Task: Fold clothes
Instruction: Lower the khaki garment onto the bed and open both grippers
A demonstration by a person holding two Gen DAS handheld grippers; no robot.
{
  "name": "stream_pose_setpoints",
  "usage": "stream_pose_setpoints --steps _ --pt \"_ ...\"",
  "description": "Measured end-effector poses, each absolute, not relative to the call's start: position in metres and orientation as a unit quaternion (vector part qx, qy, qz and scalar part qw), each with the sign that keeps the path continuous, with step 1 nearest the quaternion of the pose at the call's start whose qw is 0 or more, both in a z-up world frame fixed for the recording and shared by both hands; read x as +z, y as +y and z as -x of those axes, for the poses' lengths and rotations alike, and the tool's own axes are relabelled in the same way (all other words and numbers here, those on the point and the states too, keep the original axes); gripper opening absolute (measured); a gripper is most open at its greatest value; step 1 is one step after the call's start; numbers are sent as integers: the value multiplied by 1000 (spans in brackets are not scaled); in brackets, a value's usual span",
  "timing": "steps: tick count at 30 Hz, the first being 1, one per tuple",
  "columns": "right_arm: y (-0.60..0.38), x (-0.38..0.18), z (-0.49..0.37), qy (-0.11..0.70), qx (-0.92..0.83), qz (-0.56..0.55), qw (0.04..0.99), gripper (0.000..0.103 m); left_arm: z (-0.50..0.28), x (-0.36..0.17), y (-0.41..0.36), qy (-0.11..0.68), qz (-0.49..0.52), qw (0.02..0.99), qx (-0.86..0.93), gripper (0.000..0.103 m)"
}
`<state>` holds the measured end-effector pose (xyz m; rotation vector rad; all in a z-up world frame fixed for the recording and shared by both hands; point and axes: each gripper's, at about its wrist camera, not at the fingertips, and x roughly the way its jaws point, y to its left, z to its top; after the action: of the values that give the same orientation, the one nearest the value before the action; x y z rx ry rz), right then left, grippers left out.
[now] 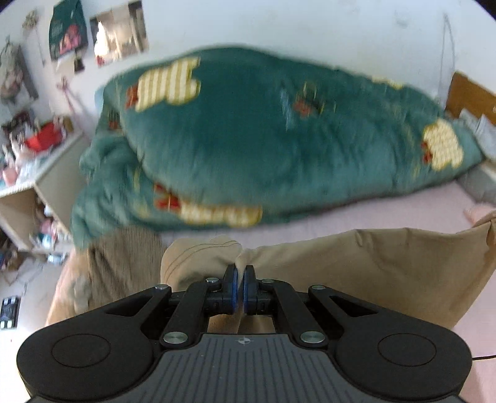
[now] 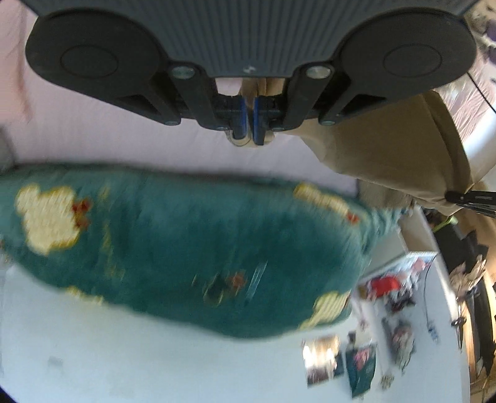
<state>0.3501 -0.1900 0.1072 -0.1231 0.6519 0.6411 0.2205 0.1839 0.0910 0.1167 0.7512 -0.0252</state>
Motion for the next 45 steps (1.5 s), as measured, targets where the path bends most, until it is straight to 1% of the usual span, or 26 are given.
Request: stream_pose_setpoints --steps 5,7,9,11,14,18,21,22,24,25,27,33,37,38,39,40,41,42,45 --pt "-206 159 -365 271 300 71 912 5 -231 144 165 328 -60 942 -25 4" --pt "-210 171 -366 266 299 74 913 5 -229 151 157 327 -59 943 -31 4" --pt "-213 171 -361 273 302 79 910 5 -223 145 151 338 -55 939 -34 4" --pt "-214 165 -352 286 306 83 904 5 -212 129 149 356 -50 933 -36 4" --pt "-221 131 -322 330 310 82 888 5 -183 88 152 392 -42 918 -41 4" --pt "-237 77 -272 411 303 69 857 4 -130 21 162 448 -36 891 -57 4" --pt "-248 38 -234 473 293 64 828 4 -88 -26 177 489 -35 868 -75 6" --pt "-251 27 -223 494 287 63 818 5 -82 -29 181 495 -34 865 -73 8" --pt "-258 11 -201 534 274 63 797 6 -70 -35 190 507 -33 859 -68 9" --pt "-261 10 -192 543 271 63 792 6 -64 -38 194 513 -32 855 -65 11" --pt "-265 11 -177 552 267 64 787 7 -53 -44 203 525 -30 849 -60 12" --pt "-255 31 -183 526 268 61 805 9 -22 -59 225 553 -24 831 -44 12" --pt "-230 45 -198 501 289 62 813 11 -44 -35 211 520 -8 854 -29 13" --pt "-223 49 -201 497 293 61 815 15 -49 -30 207 516 -2 856 -22 13" --pt "-217 52 -204 493 296 57 816 23 -53 -28 201 519 5 855 -14 15" --pt "-211 54 -207 492 296 53 817 29 -58 -25 196 522 13 853 -6 18" --pt "-206 56 -210 493 294 48 818 43 -61 -24 190 524 19 852 0 19" --pt "-201 56 -213 495 292 44 817 53 -62 -23 185 525 21 851 2 22" --pt "-189 53 -219 503 284 41 815 58 -60 -26 171 528 23 849 -4 29"
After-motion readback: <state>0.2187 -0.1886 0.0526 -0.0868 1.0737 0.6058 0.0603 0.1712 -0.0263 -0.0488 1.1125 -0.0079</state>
